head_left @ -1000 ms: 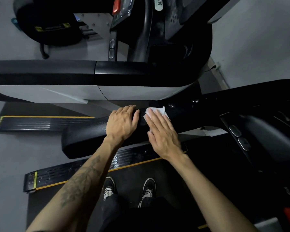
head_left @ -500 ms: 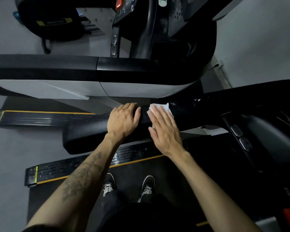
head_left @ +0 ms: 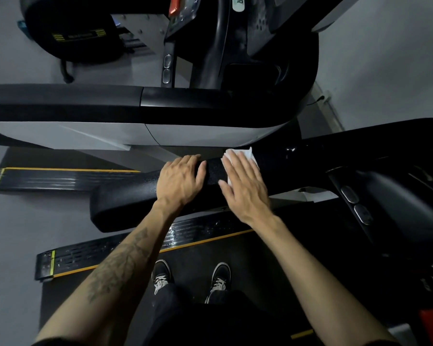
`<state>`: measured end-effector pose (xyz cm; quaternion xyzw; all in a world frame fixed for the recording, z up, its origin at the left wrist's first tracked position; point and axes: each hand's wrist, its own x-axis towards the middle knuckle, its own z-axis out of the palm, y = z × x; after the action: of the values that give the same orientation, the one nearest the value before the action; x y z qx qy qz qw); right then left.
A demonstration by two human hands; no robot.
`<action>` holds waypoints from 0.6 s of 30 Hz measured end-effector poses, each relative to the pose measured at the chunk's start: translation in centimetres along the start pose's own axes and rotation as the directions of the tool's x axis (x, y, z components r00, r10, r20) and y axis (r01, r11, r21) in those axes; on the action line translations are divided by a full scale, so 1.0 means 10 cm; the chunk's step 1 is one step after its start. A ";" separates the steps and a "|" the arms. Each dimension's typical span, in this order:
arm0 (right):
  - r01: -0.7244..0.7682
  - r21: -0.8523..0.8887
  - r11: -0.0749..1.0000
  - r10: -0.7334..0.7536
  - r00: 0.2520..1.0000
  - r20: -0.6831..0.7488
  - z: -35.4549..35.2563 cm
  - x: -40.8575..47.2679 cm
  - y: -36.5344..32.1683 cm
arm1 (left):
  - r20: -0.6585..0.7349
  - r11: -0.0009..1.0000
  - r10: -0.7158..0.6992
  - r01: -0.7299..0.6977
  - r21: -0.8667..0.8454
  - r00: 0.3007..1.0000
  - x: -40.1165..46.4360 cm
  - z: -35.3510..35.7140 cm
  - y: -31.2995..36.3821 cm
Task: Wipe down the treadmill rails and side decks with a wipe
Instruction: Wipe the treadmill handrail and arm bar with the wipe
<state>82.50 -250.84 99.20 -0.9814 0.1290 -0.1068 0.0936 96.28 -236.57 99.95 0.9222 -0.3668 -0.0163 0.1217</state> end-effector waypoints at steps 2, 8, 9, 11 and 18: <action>0.098 -0.011 0.995 -0.098 0.995 0.019 -0.09 -0.11 0.20 | -0.003 1.000 -0.002 0.002 0.000 1.000 -0.01 -0.01 0.00; -0.185 -0.085 0.979 0.189 0.981 0.048 -0.16 0.18 0.26 | -0.007 1.000 -0.016 0.016 0.002 1.000 0.00 0.00 0.01; -0.213 -0.092 0.973 0.220 0.973 0.074 -0.15 0.28 0.20 | -0.006 1.000 -0.019 0.019 0.001 1.000 0.00 -0.01 0.01; -0.222 -0.088 0.971 0.230 0.967 0.108 -0.13 0.45 0.07 | -0.008 1.000 -0.016 0.016 -0.006 1.000 -0.01 -0.01 0.01; -0.008 0.072 0.997 -0.003 0.988 0.155 -0.15 0.33 -0.03 | -0.011 1.000 -0.003 0.003 -0.001 1.000 -0.01 0.01 0.00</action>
<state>85.34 -251.72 101.31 -0.9826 0.1187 -0.0347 0.1388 96.26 -236.52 99.85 0.9228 -0.3645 -0.0116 0.1244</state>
